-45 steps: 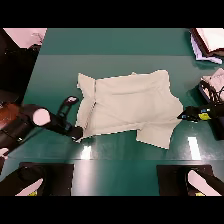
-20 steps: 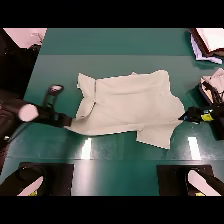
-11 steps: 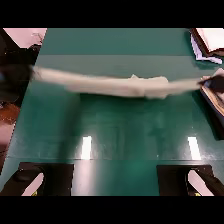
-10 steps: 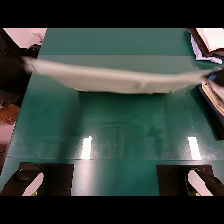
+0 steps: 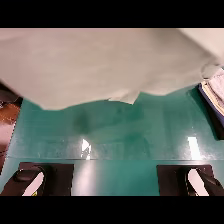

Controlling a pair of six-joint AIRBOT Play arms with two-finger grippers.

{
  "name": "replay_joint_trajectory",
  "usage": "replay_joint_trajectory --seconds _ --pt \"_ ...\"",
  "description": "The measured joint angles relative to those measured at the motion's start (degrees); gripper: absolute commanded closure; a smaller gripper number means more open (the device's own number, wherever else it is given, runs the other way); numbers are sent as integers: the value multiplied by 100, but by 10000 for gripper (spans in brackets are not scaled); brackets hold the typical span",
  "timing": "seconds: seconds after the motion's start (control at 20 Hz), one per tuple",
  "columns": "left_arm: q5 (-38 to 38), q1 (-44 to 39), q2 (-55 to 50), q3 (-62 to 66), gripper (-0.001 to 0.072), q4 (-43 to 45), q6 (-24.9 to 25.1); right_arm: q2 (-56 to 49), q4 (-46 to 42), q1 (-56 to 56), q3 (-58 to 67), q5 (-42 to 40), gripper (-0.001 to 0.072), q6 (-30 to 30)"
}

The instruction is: Fold the shirts.

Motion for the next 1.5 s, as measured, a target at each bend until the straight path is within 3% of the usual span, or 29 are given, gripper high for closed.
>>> replay_joint_trajectory --seconds 0.3,0.55,0.8,0.95,1.3,1.5 --pt "-942 2 -549 107 680 -468 343 -960 63 -387 1097 1078 700 555" --pt "-1663 2 -1871 -1032 680 -553 409 -2262 -564 782 256 1694 699 1029" --pt "-1910 2 -3598 -1912 680 -595 457 -3893 -1473 1698 -361 1672 699 1255" --pt "-1534 4 -4439 -2068 680 -599 680 -4771 -1674 1862 -96 1239 700 1287" --pt "636 0 -5093 -2153 680 -710 964 -5807 -1808 1954 828 160 700 1130" --pt "866 0 -5143 -2164 681 -737 1364 -5683 -2111 1967 435 -31 701 994"
